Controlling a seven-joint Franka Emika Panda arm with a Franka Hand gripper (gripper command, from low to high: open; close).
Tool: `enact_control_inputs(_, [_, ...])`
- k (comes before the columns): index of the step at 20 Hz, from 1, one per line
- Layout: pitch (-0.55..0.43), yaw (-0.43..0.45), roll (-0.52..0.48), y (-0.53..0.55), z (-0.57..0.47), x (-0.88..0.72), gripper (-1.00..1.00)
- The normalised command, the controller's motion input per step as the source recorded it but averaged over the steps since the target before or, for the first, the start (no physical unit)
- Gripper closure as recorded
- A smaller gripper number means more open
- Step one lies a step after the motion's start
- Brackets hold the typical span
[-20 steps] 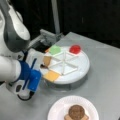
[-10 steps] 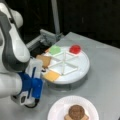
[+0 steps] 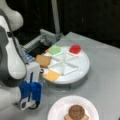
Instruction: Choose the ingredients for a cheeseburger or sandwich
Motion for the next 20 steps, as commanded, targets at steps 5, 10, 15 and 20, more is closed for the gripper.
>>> enact_control_inputs(5, [-0.007, 0.045, 0.353, -0.01, -0.04, 0.23, -1.0])
enact_control_inputs(10, [-0.015, -0.004, 0.27, 0.08, -0.05, 0.22, -1.0])
enact_control_inputs(15, [-0.006, -0.038, 0.218, 0.07, -0.05, 0.19, -1.0])
enact_control_inputs(20, [0.016, -0.052, 0.17, 0.03, -0.04, 0.15, -1.0])
